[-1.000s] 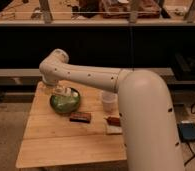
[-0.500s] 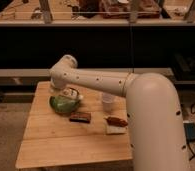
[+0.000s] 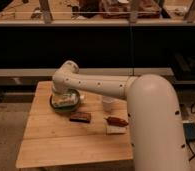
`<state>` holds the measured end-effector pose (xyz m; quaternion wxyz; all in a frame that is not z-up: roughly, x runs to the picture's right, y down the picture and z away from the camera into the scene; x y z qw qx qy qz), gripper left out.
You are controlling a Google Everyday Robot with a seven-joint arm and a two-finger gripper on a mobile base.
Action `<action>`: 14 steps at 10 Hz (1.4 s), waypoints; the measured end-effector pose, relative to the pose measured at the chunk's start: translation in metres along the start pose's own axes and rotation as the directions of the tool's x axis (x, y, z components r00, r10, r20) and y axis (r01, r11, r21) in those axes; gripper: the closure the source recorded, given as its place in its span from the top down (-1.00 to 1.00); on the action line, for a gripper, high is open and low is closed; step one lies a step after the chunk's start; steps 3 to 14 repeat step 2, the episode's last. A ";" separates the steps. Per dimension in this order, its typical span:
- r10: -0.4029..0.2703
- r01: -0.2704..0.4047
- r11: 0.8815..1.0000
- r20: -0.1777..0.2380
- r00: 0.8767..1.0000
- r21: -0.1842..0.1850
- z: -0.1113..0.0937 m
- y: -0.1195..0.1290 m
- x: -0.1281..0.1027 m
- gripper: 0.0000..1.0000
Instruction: Place the bottle in the ceramic bowl
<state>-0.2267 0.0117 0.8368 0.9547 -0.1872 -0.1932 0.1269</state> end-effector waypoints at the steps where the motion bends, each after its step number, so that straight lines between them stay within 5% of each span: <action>1: 0.032 -0.032 0.999 -0.007 0.999 0.005 -0.001 0.003 0.014 0.09; 14: 0.048 -0.048 0.999 -0.006 0.999 0.012 -0.003 0.004 0.024 0.09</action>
